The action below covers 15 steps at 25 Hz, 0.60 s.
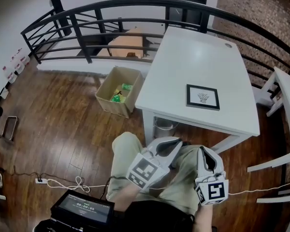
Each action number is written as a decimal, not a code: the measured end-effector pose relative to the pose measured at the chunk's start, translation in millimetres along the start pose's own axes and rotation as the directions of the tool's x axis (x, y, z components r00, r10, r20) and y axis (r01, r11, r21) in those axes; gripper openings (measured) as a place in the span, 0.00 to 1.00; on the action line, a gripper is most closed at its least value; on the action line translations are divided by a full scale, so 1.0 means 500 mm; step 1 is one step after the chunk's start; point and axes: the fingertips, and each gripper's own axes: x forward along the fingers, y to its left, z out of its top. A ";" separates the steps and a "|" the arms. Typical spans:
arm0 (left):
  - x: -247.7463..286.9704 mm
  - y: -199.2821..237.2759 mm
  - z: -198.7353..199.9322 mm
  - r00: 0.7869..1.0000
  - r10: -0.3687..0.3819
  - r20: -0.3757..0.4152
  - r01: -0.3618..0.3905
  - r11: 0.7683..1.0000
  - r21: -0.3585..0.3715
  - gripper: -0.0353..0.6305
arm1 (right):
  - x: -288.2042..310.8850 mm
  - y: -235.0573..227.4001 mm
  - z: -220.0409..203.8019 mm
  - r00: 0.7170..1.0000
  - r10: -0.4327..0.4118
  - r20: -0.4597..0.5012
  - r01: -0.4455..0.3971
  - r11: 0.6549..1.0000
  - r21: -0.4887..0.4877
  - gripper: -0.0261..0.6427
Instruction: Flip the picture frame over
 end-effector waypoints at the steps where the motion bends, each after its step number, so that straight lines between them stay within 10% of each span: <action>1: 0.007 0.006 0.000 1.000 0.000 0.000 0.000 1.000 0.000 0.08 | 0.007 -0.005 0.001 1.000 0.001 0.003 -0.001 1.000 0.000 0.03; 15: 0.094 0.079 0.007 1.000 0.000 -0.017 0.000 1.000 -0.006 0.08 | 0.093 -0.108 0.004 0.999 -0.047 -0.001 0.047 0.999 -0.007 0.03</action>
